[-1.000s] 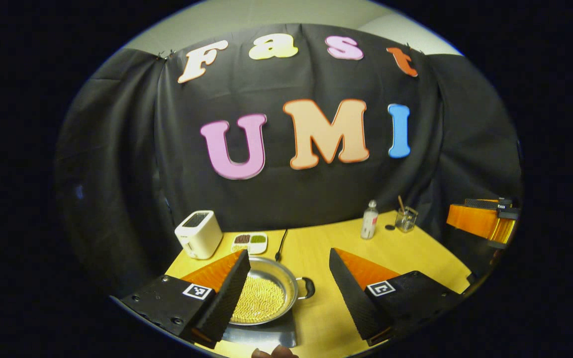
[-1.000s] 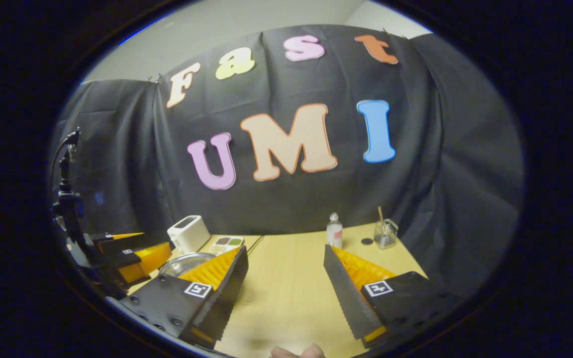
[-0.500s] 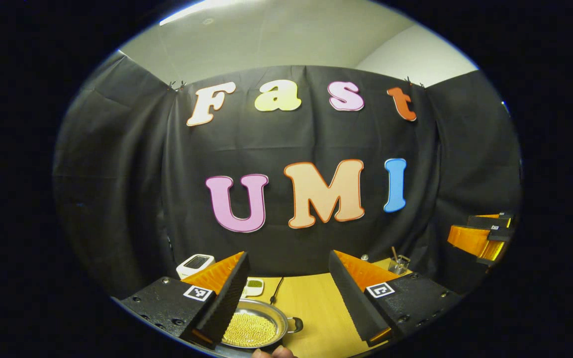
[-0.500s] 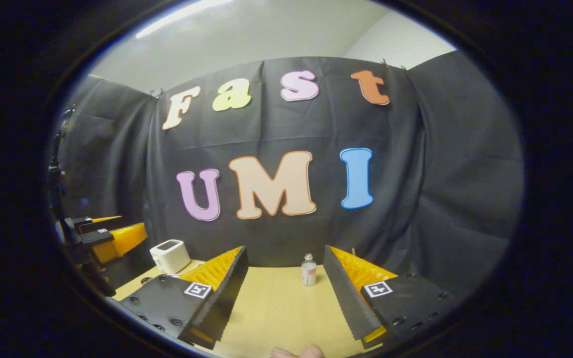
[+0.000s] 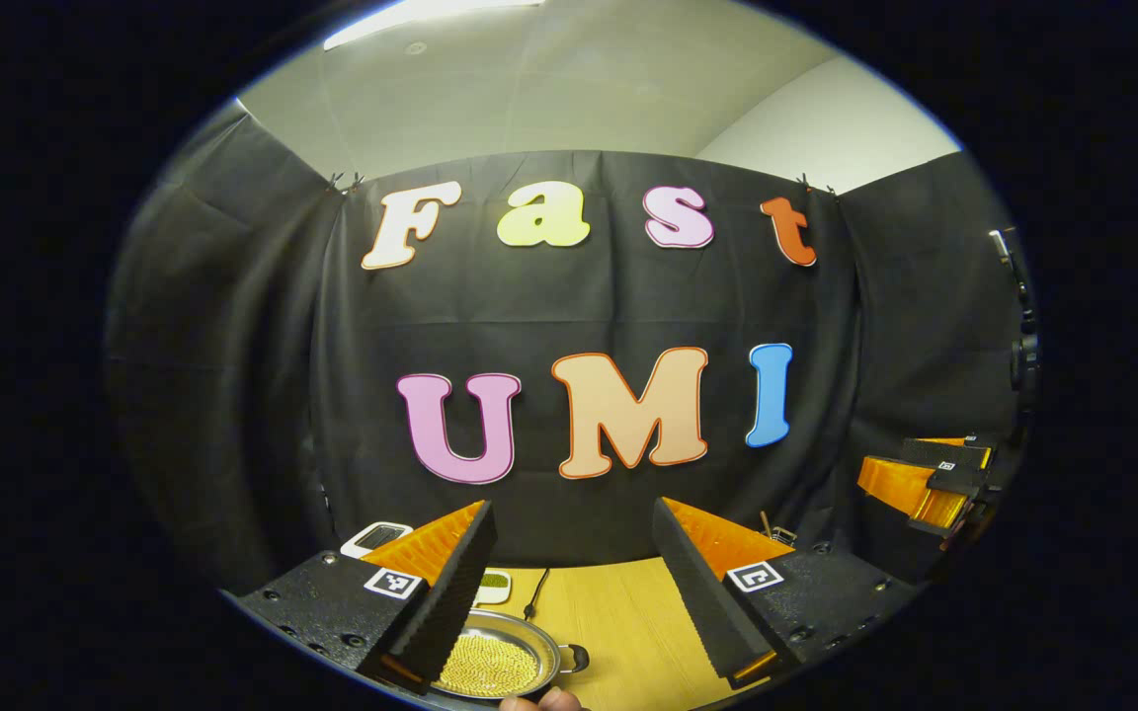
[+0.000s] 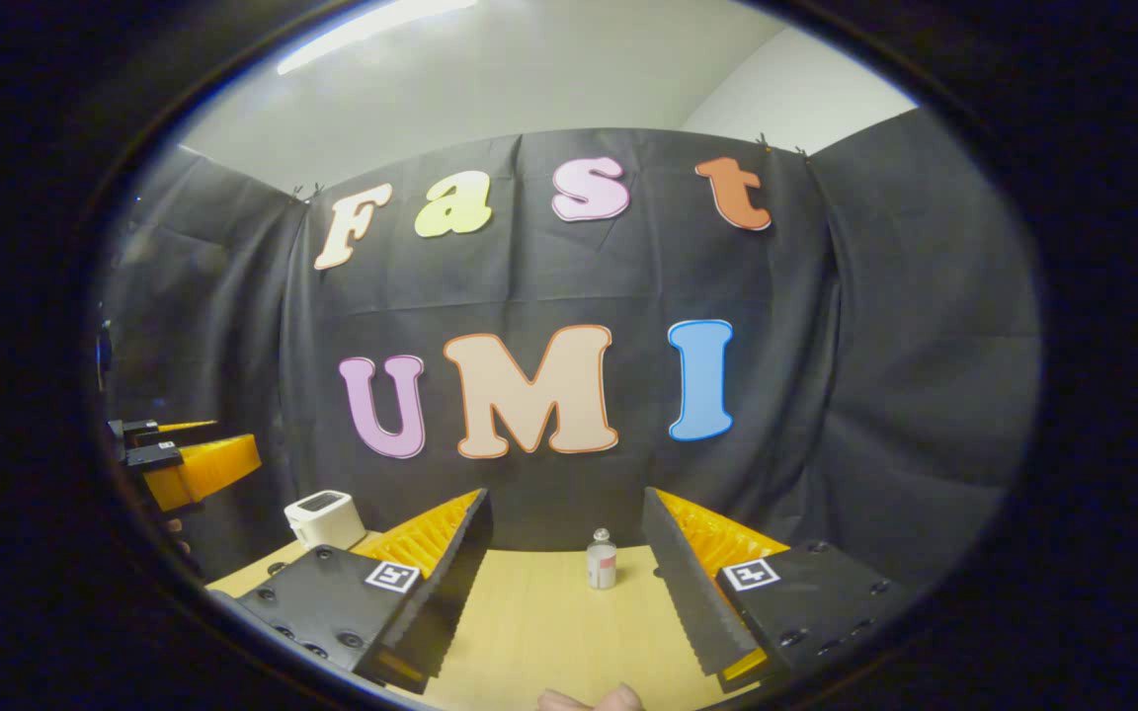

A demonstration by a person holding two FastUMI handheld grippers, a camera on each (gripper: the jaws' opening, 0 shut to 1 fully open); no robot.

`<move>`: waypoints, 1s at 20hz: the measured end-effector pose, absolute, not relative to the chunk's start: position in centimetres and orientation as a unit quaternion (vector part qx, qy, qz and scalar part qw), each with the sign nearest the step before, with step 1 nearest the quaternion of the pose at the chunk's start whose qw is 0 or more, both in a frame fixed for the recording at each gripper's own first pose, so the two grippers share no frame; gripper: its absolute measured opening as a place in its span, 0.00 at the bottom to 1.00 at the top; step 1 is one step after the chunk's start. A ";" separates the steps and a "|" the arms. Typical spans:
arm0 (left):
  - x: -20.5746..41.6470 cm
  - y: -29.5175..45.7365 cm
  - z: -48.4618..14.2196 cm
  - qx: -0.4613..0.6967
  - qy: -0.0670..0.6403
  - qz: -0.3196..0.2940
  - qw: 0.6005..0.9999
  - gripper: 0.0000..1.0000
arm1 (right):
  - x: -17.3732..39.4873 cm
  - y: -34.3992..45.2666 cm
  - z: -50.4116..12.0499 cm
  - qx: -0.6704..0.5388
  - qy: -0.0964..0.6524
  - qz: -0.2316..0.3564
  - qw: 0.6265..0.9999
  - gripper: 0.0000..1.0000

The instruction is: First push the handle of the pot to place it horizontally, then grasp the pot with both hands and set it on the induction cooktop.

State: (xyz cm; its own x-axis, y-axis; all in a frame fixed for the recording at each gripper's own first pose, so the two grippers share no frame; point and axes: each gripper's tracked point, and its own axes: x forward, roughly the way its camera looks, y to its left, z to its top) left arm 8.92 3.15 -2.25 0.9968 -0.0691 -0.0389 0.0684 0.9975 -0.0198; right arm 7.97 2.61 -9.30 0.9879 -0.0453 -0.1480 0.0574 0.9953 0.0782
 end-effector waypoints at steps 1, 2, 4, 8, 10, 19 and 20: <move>9.0 3.2 -2.4 -0.008 0.021 -0.033 0.999 0.96 | 8.1 2.8 -9.2 0.042 0.072 -0.024 0.996 0.93; 9.1 3.4 -2.3 -0.005 0.021 -0.030 0.999 1.00 | 8.3 2.8 -9.1 0.044 0.072 -0.022 0.996 0.93; 9.1 3.5 -2.5 -0.005 0.023 -0.029 0.999 1.00 | 8.4 2.4 -9.3 0.046 0.075 -0.023 0.996 0.93; 9.1 3.6 -3.2 -0.003 0.032 -0.027 0.999 0.96 | 8.6 1.9 -9.6 0.052 0.080 -0.026 0.995 0.93; 9.1 3.6 -3.1 -0.004 0.032 -0.026 0.999 0.96 | 8.7 1.7 -9.9 0.051 0.082 -0.027 0.995 0.93; 9.1 3.6 -3.9 -0.002 0.042 -0.028 0.999 0.96 | 8.5 2.0 -10.5 0.049 0.092 -0.025 0.994 0.93; 9.1 3.6 -3.9 -0.003 0.042 -0.028 0.999 0.99 | 8.5 2.1 -10.5 0.051 0.093 -0.025 0.994 0.93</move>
